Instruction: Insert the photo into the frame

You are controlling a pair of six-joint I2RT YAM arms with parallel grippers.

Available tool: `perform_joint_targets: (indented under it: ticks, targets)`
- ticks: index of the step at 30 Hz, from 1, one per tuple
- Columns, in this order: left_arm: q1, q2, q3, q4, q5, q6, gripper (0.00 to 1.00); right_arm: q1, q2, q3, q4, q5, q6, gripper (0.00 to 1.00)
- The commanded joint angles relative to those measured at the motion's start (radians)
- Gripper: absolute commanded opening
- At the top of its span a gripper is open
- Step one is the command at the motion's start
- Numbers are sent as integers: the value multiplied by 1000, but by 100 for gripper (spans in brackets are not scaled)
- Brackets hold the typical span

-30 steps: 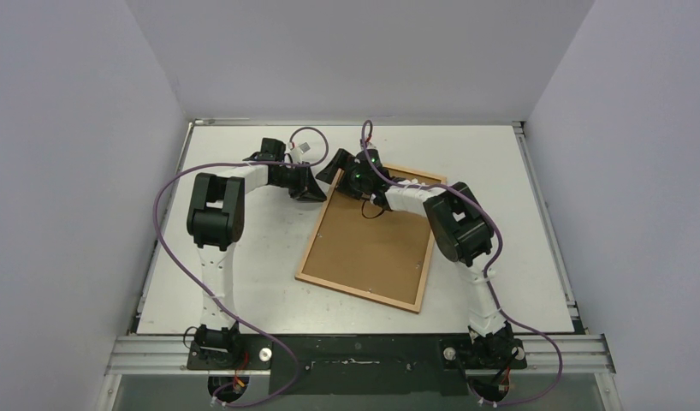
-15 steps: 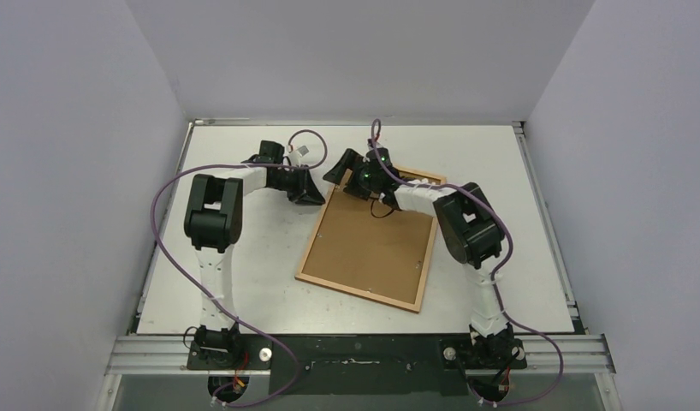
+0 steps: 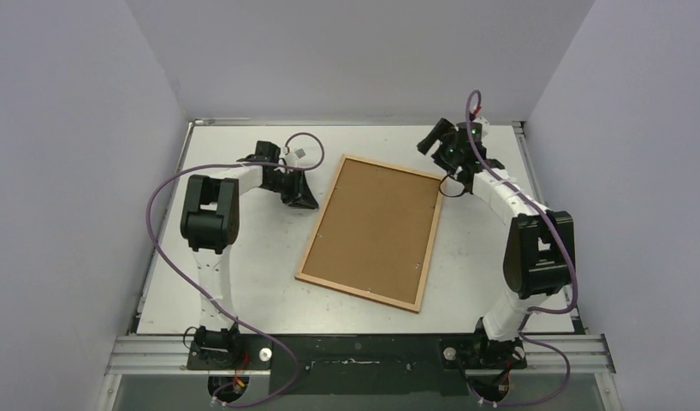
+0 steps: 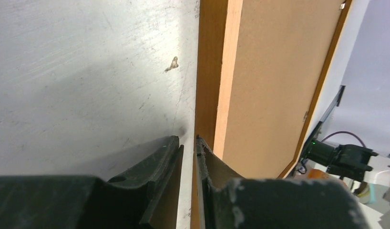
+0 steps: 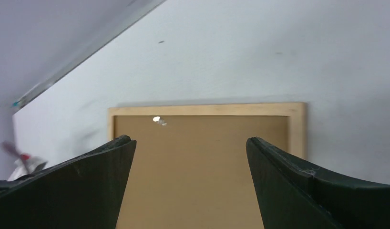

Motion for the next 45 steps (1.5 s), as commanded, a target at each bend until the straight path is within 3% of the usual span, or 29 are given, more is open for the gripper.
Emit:
perform_joint_targets:
  ticks: [1,5,9,20,27,37,45]
  targets:
    - [2,-59,-13,-63,-82,130,15,-48,-36,-57,-132,220,-64,90]
    - [-11,-81,-36,-86,-129,213,13,-86,-23,-113,-94,198,-31,90]
    - [-41,-100,-58,-107,-149,259,12,-107,47,-128,-16,77,0,90]
    - [-137,-117,-112,-161,-137,362,11,-100,230,9,53,-104,42,90]
    - [-183,-135,-155,-212,-60,406,11,-49,303,137,45,-142,17,90]
    - [-280,-137,-184,-235,30,424,14,103,500,444,-48,-205,6,90]
    - [-288,-134,-197,-200,48,388,14,183,547,472,-31,-256,43,90]
